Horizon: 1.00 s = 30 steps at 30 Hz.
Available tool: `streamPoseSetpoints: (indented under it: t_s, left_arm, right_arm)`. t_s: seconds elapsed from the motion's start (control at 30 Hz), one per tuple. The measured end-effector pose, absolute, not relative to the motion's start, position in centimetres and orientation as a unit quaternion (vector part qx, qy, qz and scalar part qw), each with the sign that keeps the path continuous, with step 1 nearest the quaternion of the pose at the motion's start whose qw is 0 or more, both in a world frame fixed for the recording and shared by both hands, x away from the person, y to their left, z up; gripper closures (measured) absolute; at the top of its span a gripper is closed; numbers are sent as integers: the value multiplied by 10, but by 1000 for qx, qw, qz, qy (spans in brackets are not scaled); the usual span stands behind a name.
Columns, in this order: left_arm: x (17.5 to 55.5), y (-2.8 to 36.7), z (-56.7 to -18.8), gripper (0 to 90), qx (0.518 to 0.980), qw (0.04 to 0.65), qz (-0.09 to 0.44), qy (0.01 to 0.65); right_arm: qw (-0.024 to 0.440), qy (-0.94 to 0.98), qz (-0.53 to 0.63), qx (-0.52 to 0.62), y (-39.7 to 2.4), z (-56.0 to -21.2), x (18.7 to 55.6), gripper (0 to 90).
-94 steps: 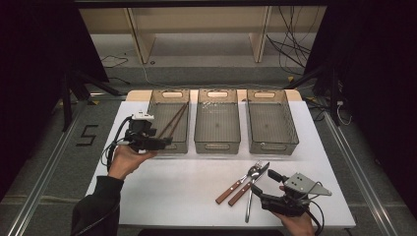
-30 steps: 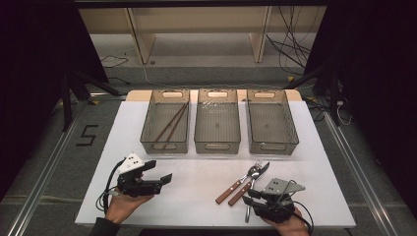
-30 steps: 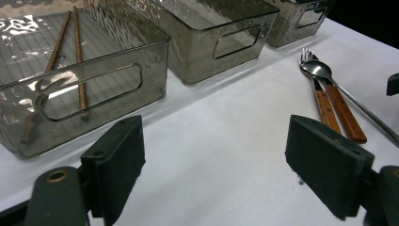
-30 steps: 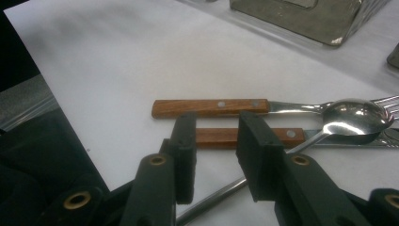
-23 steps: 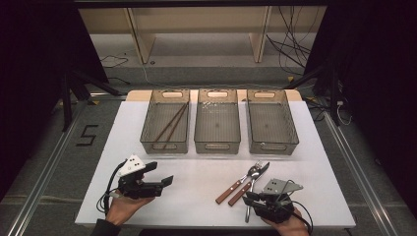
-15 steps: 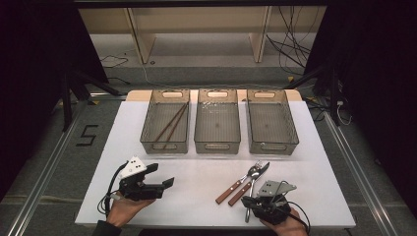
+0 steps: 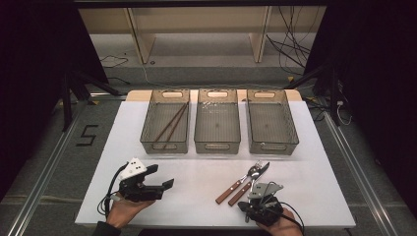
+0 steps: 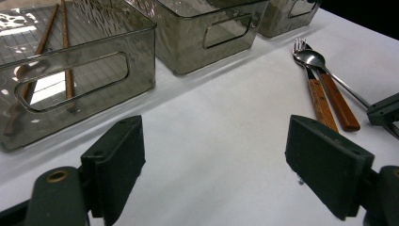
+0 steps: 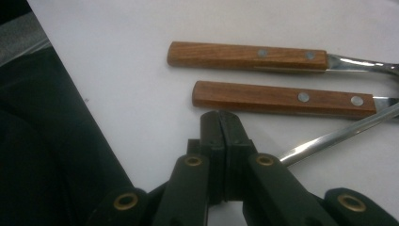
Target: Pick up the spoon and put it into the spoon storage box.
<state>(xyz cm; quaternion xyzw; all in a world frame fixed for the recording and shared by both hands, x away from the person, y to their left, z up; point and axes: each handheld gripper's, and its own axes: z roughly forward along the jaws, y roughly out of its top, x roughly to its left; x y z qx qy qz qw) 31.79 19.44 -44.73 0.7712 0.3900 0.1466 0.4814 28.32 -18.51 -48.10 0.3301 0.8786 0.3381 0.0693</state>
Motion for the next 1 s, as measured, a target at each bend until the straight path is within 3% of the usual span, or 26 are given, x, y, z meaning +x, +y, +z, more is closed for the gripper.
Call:
streamPoseSetpoints:
  t_s: [0.63,1.0]
  left_arm:
    - [318,194,-449,198,774,478,147,389]
    - [318,193,-448,199,775,478,149,387]
  right_arm:
    - [66,885,292,357,-201,-477,284,900]
    - [89,881,263,382,-226,-473,289,900]
